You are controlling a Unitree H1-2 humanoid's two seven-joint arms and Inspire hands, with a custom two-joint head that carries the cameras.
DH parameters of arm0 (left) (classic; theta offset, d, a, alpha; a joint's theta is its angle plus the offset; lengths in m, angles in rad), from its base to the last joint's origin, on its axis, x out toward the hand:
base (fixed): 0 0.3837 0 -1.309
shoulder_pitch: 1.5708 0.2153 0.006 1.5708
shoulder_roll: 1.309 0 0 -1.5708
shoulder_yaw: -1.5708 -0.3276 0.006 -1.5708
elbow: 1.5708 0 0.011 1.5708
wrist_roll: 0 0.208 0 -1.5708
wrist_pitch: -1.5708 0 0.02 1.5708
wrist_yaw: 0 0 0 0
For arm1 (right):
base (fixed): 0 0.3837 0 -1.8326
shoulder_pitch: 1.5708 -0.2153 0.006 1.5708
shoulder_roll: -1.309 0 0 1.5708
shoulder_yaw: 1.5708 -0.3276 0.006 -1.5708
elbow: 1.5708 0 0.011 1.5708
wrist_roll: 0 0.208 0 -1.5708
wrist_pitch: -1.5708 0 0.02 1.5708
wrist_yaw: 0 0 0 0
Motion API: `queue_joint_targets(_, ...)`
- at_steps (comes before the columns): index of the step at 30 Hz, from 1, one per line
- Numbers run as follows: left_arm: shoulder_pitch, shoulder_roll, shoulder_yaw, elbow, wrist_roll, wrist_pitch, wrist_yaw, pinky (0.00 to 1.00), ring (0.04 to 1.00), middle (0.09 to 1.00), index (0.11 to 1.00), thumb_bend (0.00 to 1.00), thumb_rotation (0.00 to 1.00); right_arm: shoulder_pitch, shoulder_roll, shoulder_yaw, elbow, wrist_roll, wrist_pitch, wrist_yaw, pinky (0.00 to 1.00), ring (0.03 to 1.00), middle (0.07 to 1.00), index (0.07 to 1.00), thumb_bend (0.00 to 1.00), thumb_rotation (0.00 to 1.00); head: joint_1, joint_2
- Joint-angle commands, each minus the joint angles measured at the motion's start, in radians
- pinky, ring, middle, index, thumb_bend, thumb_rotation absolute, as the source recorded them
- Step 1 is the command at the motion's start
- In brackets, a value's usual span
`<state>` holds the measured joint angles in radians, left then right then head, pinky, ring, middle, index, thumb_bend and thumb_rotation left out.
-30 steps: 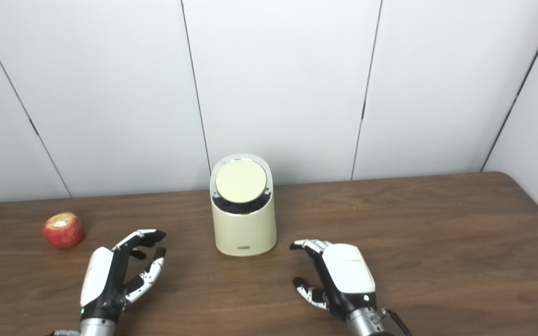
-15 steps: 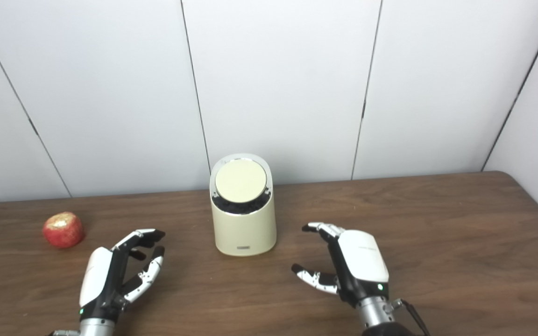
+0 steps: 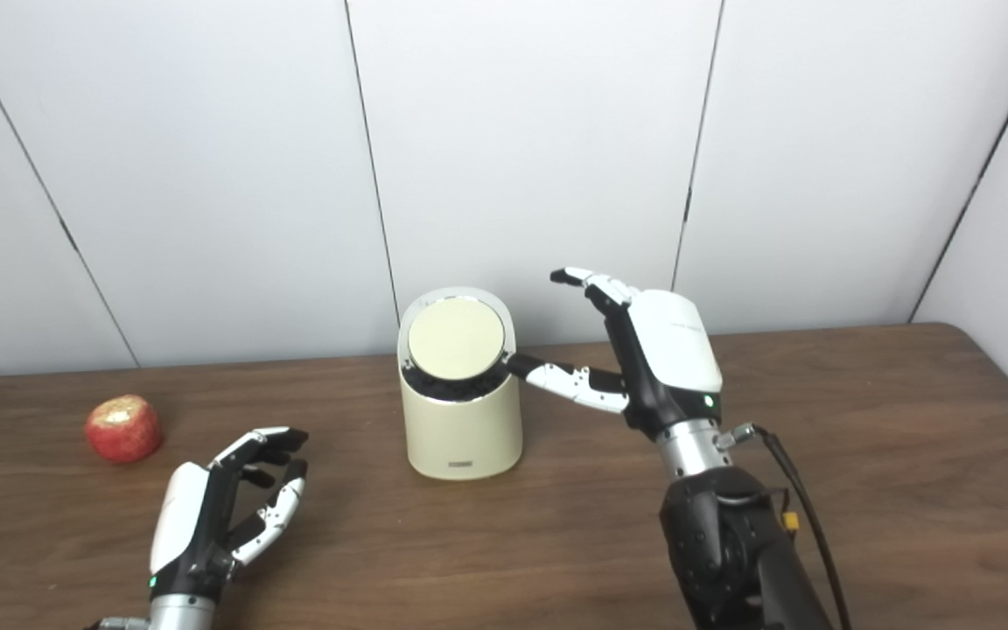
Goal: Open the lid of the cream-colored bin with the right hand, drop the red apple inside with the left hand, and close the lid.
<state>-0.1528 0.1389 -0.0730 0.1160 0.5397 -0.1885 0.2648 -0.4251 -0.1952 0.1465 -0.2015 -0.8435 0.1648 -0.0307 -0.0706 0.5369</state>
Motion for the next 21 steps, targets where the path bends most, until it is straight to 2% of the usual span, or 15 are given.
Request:
queue_joint_targets(1,-0.004,-0.014,-0.006,0.008,-0.002,-0.007,0.012,0.57,0.671,0.699,0.702,0.25,0.41,-0.084,0.000,-0.002,-0.006,-0.007,0.007,0.007,0.63,0.754,0.795,0.779,0.68,0.84,-0.001,0.000)
queue_joint_targets(4,-0.005,-0.013,-0.011,0.012,0.003,-0.015,0.021,0.56,0.665,0.694,0.699,0.25,0.41,-0.138,0.009,0.010,0.000,-0.013,0.036,0.038,0.59,0.723,0.790,0.788,0.70,0.79,0.001,-0.002)
queue_joint_targets(10,-0.006,-0.017,-0.014,0.020,0.001,-0.023,0.028,0.57,0.666,0.693,0.698,0.26,0.41,-0.216,0.031,0.044,0.040,-0.037,0.077,0.066,0.63,0.759,0.800,0.796,0.74,0.69,0.007,-0.004)
queue_joint_targets(13,-0.006,-0.020,-0.017,0.019,0.003,-0.021,0.030,0.56,0.663,0.691,0.696,0.26,0.42,-0.250,0.045,0.059,0.075,-0.050,0.087,0.063,0.54,0.687,0.788,0.804,0.77,0.66,0.009,-0.006)
queue_joint_targets(19,-0.004,-0.026,-0.024,0.012,0.013,-0.006,0.031,0.56,0.666,0.694,0.700,0.27,0.44,-0.290,0.056,0.087,0.142,-0.074,0.091,0.041,0.50,0.667,0.803,0.805,0.81,0.54,0.017,-0.007)
queue_joint_targets(21,-0.003,-0.029,-0.025,0.008,0.012,-0.003,0.030,0.56,0.665,0.695,0.699,0.27,0.44,-0.302,0.061,0.094,0.160,-0.076,0.105,0.054,0.45,0.629,0.814,0.817,0.83,0.50,0.018,-0.006)
